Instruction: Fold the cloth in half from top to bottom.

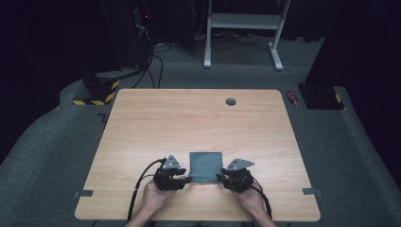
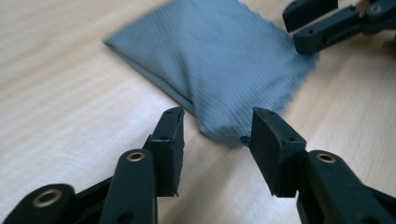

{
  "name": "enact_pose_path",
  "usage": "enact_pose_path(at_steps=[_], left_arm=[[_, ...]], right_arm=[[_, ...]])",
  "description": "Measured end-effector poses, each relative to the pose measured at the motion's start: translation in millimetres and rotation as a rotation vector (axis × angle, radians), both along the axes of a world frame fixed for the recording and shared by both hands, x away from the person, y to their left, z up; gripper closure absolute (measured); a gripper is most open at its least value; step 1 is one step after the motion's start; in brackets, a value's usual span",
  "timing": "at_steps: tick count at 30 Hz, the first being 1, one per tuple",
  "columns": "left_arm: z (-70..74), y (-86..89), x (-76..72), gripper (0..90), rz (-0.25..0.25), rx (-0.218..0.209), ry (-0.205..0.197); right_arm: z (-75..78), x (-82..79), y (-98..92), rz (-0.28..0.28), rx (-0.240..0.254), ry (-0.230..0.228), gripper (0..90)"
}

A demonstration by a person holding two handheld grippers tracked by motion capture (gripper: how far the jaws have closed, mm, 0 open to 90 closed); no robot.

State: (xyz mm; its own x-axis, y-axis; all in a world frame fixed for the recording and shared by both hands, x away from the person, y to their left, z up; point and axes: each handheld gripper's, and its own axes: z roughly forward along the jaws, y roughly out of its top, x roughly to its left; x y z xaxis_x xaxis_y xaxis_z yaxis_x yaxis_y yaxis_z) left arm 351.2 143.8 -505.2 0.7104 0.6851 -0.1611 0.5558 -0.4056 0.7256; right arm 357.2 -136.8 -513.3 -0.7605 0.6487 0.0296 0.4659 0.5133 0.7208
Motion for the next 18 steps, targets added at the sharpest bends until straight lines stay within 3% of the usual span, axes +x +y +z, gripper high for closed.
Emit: enact_pose_path(at_steps=[4,5,8,9,10,12,14,18], left_arm=[[5.8,0.4,12.1,52.0,0.048,-0.013,0.008],[8.2,0.7,24.3,51.5,0.084,-0.022,0.023],[9.6,0.8,34.2,51.4,0.119,-0.025,0.036],[9.9,-0.5,40.3,51.4,0.134,-0.021,0.041],[10.0,-4.4,48.3,51.5,0.152,0.003,0.041],[9.8,-6.9,52.1,52.0,0.158,0.004,0.044],[8.6,-17.4,62.3,53.7,0.162,0.045,0.044],[4.7,-24.9,69.5,61.6,0.161,0.087,0.058]], right_arm=[[4.3,12.8,-1.6,-0.049,0.029,0.003,66.8],[7.0,23.2,-2.8,-0.09,0.051,0.019,66.9],[9.4,32.4,-2.6,-0.124,0.059,0.028,67.0],[10.4,42.1,-0.7,-0.143,0.059,0.022,67.1],[10.4,45.0,0.2,-0.148,0.055,0.022,67.1],[10.0,48.7,1.7,-0.158,0.05,0.026,67.0],[7.8,58.3,4.8,-0.177,0.037,0.029,66.9],[5.5,64.2,6.7,-0.19,0.038,0.029,66.6]])
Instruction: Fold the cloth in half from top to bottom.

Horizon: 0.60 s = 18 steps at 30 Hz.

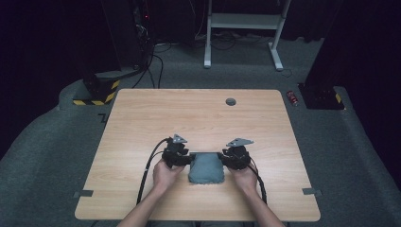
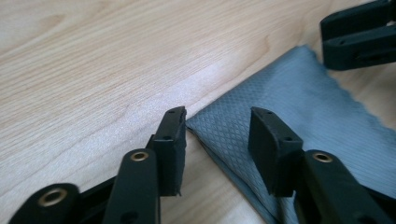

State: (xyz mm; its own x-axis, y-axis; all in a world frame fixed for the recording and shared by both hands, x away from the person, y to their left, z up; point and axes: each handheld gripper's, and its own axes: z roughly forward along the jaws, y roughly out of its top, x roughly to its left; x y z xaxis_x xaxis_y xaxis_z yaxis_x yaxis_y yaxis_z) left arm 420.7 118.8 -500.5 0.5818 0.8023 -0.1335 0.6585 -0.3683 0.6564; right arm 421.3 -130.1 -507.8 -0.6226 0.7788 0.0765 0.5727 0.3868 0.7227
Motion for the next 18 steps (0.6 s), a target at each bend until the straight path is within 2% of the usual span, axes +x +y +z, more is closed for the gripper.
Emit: enact_pose_path(at_steps=[1,2,3,5,6,7,11,15,18], left_arm=[[-3.8,-5.7,3.6,65.0,-0.004,0.044,0.006],[-3.8,-5.7,3.6,68.0,-0.004,0.044,0.006],[-5.6,-9.2,5.6,70.9,-0.018,0.081,-0.002],[-4.9,-11.5,6.9,78.1,-0.028,0.113,-0.03],[-4.9,-11.5,6.9,81.6,-0.028,0.113,-0.03],[-4.1,-12.5,8.1,84.3,-0.039,0.129,-0.036],[-2.6,-13.8,13.1,89.0,-0.06,0.162,-0.047],[-2.7,-14.0,17.2,89.5,-0.065,0.17,-0.059],[-2.3,-11.7,25.5,89.5,-0.071,0.171,-0.063]], right_arm=[[-2.4,3.3,1.7,-0.006,-0.013,0.007,66.6],[-2.4,3.3,1.7,-0.006,-0.013,0.007,66.6],[-5.7,5.5,4.1,-0.002,-0.031,0.012,69.1],[-8.6,7.0,5.6,0.022,-0.041,0.017,77.7],[-8.6,7.0,5.6,0.022,-0.041,0.017,77.7],[-7.8,8.1,7.6,0.037,-0.06,0.002,87.5],[-6.1,12.1,11.5,0.052,-0.102,-0.013,89.1],[-5.6,15.7,13.4,0.044,-0.109,-0.019,89.3],[-5.4,20.6,15.0,0.03,-0.108,-0.024,89.3]])
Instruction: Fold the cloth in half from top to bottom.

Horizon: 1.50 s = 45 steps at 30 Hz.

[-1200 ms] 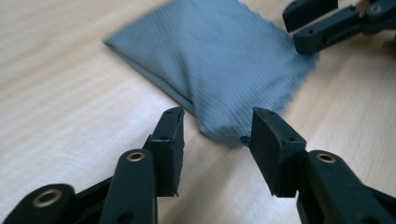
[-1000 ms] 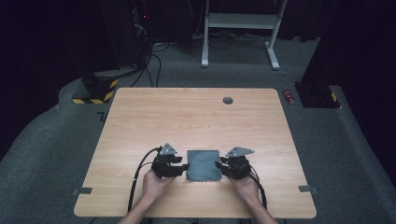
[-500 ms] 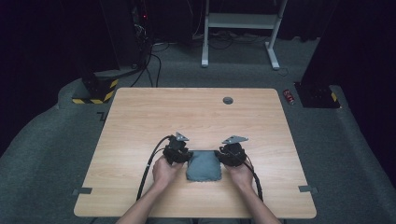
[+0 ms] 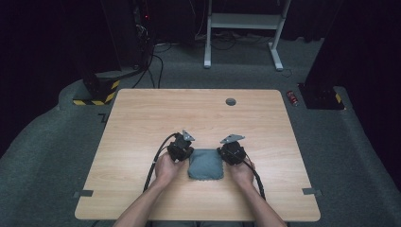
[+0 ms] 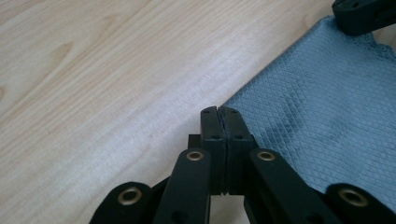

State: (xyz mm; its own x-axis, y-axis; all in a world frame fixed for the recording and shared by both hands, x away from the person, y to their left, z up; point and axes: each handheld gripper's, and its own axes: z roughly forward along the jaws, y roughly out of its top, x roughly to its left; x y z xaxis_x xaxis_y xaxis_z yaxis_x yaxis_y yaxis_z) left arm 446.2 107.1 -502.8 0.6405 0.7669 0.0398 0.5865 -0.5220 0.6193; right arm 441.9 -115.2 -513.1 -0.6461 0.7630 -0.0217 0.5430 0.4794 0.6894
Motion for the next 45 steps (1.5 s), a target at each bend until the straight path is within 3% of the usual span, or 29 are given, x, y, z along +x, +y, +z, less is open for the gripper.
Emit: enact_pose_path(at_steps=[1,3,6,9,12,20,22,25,29,32,35,37,45], left_arm=[[2.2,2.3,8.0,89.4,0.012,-0.018,-0.019],[2.5,3.7,15.5,89.3,0.017,-0.021,-0.012],[3.5,3.1,17.2,87.6,0.027,-0.021,-0.024],[6.6,2.9,10.2,72.5,0.02,-0.05,-0.02],[7.4,2.1,-10.0,63.1,0.01,-0.054,-0.051],[-1.6,6.3,-23.0,60.1,0.003,-0.045,-0.029],[-4.8,11.9,-24.1,59.2,0.018,-0.039,-0.016],[-5.9,19.8,-25.9,58.3,0.043,-0.074,0.008],[-3.7,23.4,-33.7,57.8,0.054,-0.104,0.006],[-1.8,23.9,-46.8,55.2,0.033,-0.144,-0.001],[-3.3,22.8,-55.1,54.3,0.018,-0.117,-0.011],[-6.8,24.3,-61.7,53.5,0.017,-0.098,-0.018],[-10.3,29.7,-76.9,49.6,0.0,-0.088,-0.029]], right_arm=[[0.7,4.3,1.9,-0.012,-0.004,-0.002,89.3],[1.6,9.3,3.7,-0.025,-0.006,-0.009,89.3],[1.6,15.2,6.3,-0.04,-0.009,-0.002,88.3],[1.0,13.5,5.6,-0.053,-0.003,0.003,76.6],[3.5,5.0,2.1,-0.049,0.013,-0.013,72.8],[6.4,-16.3,7.6,0.006,0.005,-0.024,66.3],[0.6,-20.9,8.6,0.023,-0.05,-0.014,67.1],[0.0,-21.7,3.1,0.023,-0.034,-0.011,67.0],[0.6,-21.6,3.6,0.025,-0.042,-0.011,67.1],[0.9,-21.7,3.4,0.017,-0.041,-0.006,66.7],[1.6,-23.2,3.4,0.015,-0.047,-0.01,65.8],[4.8,-30.1,1.6,0.021,-0.024,-0.016,64.4],[3.9,-55.5,-4.7,0.058,-0.019,-0.019,61.0]])
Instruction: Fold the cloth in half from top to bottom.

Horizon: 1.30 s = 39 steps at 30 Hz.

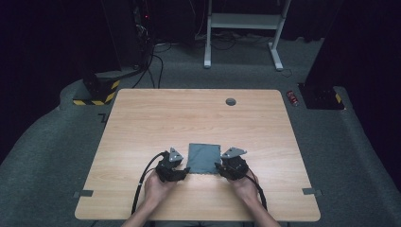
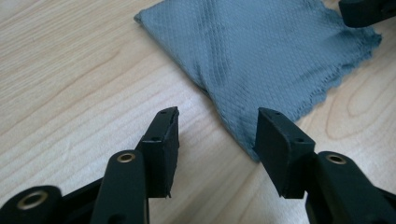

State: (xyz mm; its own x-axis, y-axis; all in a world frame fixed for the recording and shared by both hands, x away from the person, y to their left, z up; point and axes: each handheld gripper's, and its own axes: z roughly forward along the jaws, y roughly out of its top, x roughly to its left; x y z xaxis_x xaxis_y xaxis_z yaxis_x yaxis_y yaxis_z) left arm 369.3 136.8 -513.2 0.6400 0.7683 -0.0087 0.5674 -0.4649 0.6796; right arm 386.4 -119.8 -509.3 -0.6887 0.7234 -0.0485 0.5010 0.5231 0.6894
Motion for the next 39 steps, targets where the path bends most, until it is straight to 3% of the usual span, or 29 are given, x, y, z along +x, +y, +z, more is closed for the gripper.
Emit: enact_pose_path(at_steps=[3,9,13,21,28,33,39], left_arm=[[-0.7,1.8,-2.4,48.3,0.002,-0.014,0.005],[2.7,12.6,-9.1,45.7,0.02,-0.065,0.001],[8.9,28.8,-15.9,45.2,0.057,-0.121,-0.024],[13.4,52.6,-18.4,45.1,0.122,-0.182,-0.044],[13.8,68.5,-20.1,45.1,0.157,-0.195,-0.051],[10.2,80.4,-21.4,44.9,0.198,-0.195,-0.052],[-3.0,97.6,-23.6,44.4,0.266,-0.139,-0.049]], right_arm=[[-3.8,-3.9,-2.8,0.004,-0.013,0.001,60.7],[1.5,-11.2,-16.0,-0.02,0.034,-0.016,60.4],[7.3,-14.5,-28.6,-0.048,0.071,-0.03,60.5],[10.8,-16.0,-58.0,-0.13,0.129,-0.035,60.5],[12.1,-19.3,-77.4,-0.182,0.157,-0.046,60.3],[8.8,-20.4,-87.3,-0.207,0.15,-0.046,60.1],[-2.8,-21.2,-101.2,-0.257,0.107,-0.027,58.5]])
